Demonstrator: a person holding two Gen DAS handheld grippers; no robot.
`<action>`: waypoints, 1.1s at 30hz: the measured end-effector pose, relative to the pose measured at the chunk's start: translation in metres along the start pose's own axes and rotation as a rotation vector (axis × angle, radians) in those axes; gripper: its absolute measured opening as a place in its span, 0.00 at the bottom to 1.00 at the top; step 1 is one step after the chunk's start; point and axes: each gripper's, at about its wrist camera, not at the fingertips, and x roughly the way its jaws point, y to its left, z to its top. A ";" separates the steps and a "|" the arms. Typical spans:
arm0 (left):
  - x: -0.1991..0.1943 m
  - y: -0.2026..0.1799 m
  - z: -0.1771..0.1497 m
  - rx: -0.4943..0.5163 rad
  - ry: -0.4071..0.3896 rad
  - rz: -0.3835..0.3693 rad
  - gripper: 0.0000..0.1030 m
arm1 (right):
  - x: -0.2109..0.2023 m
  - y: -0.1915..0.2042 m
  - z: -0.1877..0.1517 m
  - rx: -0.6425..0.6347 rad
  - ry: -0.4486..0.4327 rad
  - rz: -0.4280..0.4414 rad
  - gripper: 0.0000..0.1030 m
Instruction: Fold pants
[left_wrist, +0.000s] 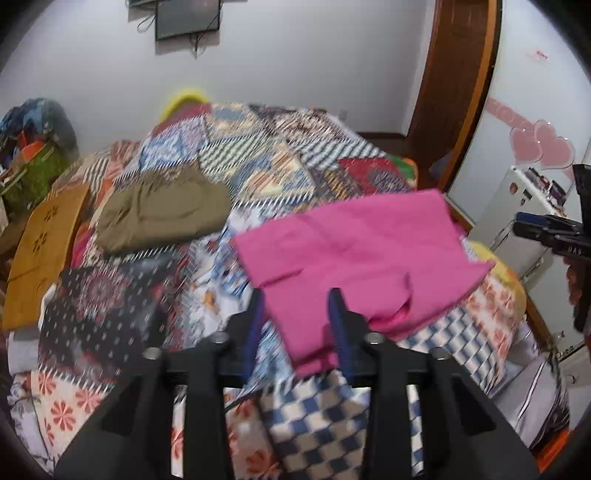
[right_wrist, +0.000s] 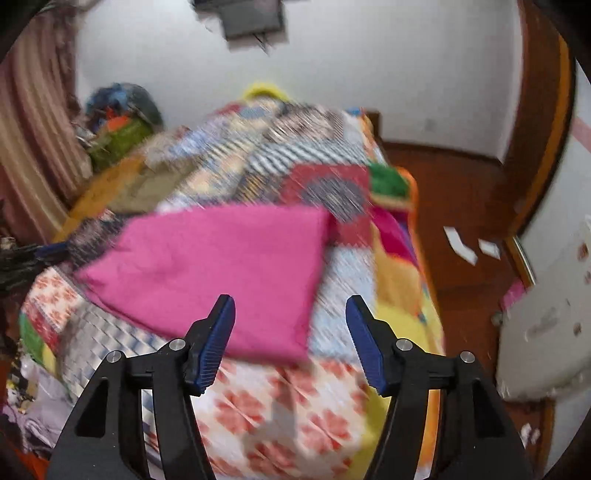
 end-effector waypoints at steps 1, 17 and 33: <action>0.002 -0.005 0.004 0.000 -0.001 -0.007 0.43 | 0.005 0.008 0.003 -0.011 -0.002 0.018 0.57; 0.054 -0.005 -0.042 -0.033 0.143 -0.043 0.53 | 0.075 -0.027 -0.055 0.067 0.260 0.016 0.45; 0.054 0.052 0.045 -0.088 0.033 0.093 0.54 | 0.083 -0.068 0.021 0.142 0.071 -0.045 0.46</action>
